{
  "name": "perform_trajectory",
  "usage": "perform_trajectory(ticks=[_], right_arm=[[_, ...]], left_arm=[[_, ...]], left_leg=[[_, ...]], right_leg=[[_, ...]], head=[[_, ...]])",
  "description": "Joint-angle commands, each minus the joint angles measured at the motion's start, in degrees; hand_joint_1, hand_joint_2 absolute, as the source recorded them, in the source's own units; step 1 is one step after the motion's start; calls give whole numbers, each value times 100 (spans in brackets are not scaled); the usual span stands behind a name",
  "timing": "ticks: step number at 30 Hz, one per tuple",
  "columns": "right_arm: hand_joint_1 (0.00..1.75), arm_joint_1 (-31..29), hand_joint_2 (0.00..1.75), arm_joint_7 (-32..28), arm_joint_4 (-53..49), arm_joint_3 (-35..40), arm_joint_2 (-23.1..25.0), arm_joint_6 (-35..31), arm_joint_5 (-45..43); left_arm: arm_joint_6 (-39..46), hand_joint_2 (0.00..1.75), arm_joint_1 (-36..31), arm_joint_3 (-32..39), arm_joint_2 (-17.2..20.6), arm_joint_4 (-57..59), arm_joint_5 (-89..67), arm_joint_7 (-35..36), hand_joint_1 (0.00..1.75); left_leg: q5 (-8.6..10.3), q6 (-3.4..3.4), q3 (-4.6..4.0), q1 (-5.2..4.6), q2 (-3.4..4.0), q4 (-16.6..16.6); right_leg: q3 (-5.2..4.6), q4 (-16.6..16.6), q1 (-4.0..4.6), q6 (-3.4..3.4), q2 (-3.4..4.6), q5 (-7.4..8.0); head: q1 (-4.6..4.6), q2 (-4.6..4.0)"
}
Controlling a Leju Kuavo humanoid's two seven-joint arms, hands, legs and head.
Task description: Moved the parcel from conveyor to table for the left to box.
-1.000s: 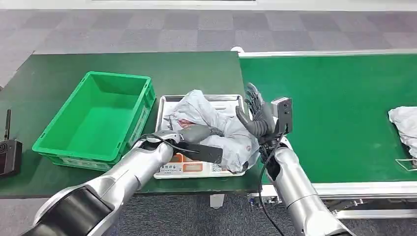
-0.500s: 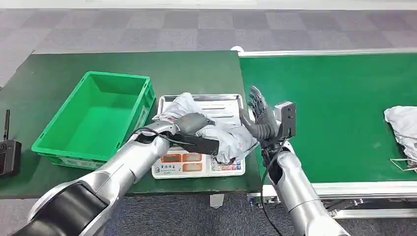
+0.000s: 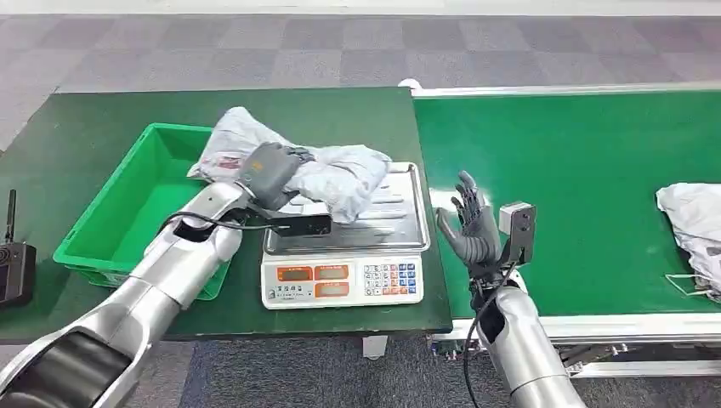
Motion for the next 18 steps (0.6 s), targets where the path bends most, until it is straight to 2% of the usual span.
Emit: perform_trajectory(ticks=[1,2,3,6,13,14,16,17,18], right_arm=[[0,535,175,135,-591,-397,-61,12,30],[0,566,175,132,-604,-401,-68,34,34],[0,588,175,126,-626,-402,-75,21,61],[0,582,175,130,-630,-413,-61,-11,88],[0,568,175,131,-629,-412,-58,-13,90],[0,536,175,141,-598,-414,-42,-24,95],[0,440,175,197,-497,-396,3,-9,112],[0,408,175,210,-451,-382,38,-6,133],[0,410,175,215,-443,-368,64,4,145]], left_arm=[[943,175,674,1629,879,617,-709,695,175],[881,175,737,1807,896,677,-700,648,175],[987,175,804,2013,962,778,-925,1210,175],[1150,175,924,2517,1011,920,-1251,1111,175],[1129,175,890,2507,946,883,-1301,1141,175],[1237,175,960,2638,969,851,-1598,1650,175],[1134,175,1092,3020,983,900,-1595,1851,175],[963,175,1174,3196,976,927,-1570,1809,133],[1208,175,1291,3278,951,830,-1698,1840,9]], left_leg=[[-3,1,18,-7,25,-16],[-2,1,28,-8,31,-25],[-5,0,20,-6,37,-18],[-4,-1,11,-5,32,-12],[1,3,1,-4,5,-12],[0,1,-6,-1,6,-8],[-1,2,-6,-3,7,-8],[-3,2,3,-5,21,-14],[-3,0,-1,-5,25,-10]], right_leg=[[7,-4,-7,-1,22,0],[13,-12,-8,-2,29,1],[4,-4,-7,-4,34,0],[-8,1,-6,-5,26,-4],[-8,-1,-6,-4,-2,-8],[-13,1,-3,-4,-1,-6],[-12,2,-6,-4,1,-6],[-8,-3,-7,-4,15,-4],[-13,2,-8,-5,20,-3]], head=[[0,0],[-2,0],[0,0],[-4,0],[-4,0],[-2,0],[-2,0],[-2,0],[-2,0]])
